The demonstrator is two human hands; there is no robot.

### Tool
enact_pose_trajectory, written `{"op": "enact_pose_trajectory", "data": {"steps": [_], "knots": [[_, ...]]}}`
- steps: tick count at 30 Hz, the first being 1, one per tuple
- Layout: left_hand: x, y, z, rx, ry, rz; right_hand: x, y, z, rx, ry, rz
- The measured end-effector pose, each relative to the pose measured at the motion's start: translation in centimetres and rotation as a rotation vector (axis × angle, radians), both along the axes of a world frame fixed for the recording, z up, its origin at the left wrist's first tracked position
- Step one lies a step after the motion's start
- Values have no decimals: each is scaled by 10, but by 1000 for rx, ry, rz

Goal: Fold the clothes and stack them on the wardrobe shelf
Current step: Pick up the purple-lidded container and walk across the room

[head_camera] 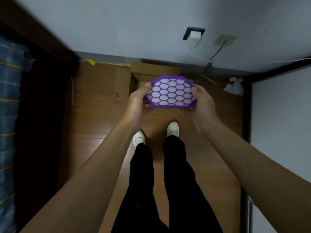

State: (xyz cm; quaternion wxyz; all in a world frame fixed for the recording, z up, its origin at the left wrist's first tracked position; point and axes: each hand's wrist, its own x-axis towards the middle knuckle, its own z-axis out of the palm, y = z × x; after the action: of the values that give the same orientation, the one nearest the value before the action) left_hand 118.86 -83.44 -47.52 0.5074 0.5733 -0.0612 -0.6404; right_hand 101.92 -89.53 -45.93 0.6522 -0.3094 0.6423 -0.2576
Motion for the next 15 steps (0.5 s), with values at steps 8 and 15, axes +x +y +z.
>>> {"op": "enact_pose_trajectory", "data": {"steps": [8,15], "knots": [[31,-62,-192,153,-105,-27,29,-57,-195,82,46,92],[45,-109,-365,270,-303,-109,50,-95,-363,112,114,179]]}}
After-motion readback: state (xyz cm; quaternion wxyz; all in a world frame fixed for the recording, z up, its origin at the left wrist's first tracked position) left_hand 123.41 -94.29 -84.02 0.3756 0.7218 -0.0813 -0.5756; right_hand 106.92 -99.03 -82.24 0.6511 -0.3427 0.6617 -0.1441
